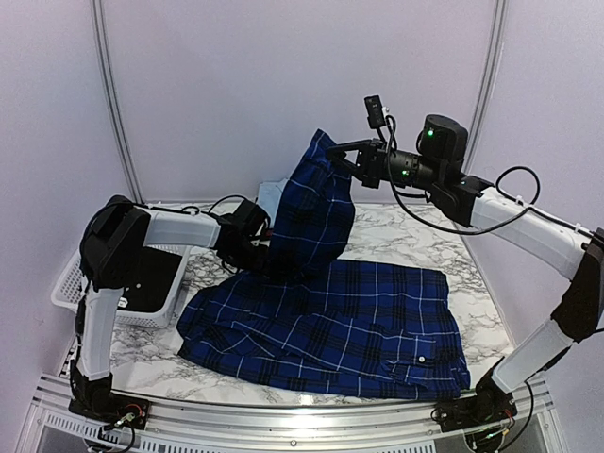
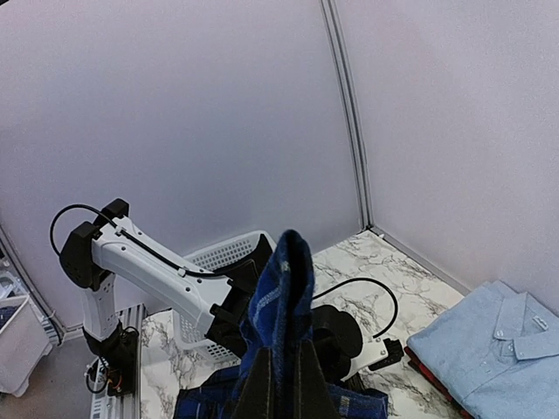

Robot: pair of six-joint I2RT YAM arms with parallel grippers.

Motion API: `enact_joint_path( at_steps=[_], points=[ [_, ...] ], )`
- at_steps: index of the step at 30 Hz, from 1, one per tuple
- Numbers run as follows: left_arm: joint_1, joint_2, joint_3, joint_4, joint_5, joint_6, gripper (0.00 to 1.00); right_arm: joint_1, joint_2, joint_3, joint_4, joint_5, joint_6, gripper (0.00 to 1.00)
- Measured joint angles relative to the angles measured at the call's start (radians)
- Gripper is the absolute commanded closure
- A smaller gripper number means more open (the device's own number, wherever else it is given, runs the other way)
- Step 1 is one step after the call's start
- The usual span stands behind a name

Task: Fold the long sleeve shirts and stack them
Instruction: Pass from the right arm to the left

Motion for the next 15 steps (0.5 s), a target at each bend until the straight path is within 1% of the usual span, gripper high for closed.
enact_joint_path(
  at_steps=[3, 8, 13, 15],
  points=[
    [0.000, 0.008, 0.011, -0.002, -0.033, 0.000, 1.00, 0.000, -0.002, 0.000, -0.007, 0.004, -0.001, 1.00],
    [0.006, 0.034, 0.045, -0.003, -0.101, -0.023, 1.00, 0.000, -0.010, 0.000, -0.025, 0.011, -0.013, 1.00],
    [0.041, 0.055, 0.077, -0.006, -0.145, -0.056, 1.00, 0.000, -0.024, -0.015, -0.034, 0.025, -0.019, 1.00],
    [0.060, 0.059, 0.084, -0.011, -0.148, -0.069, 0.94, 0.000, -0.039, -0.041, -0.035, 0.028, -0.019, 1.00]
  ],
)
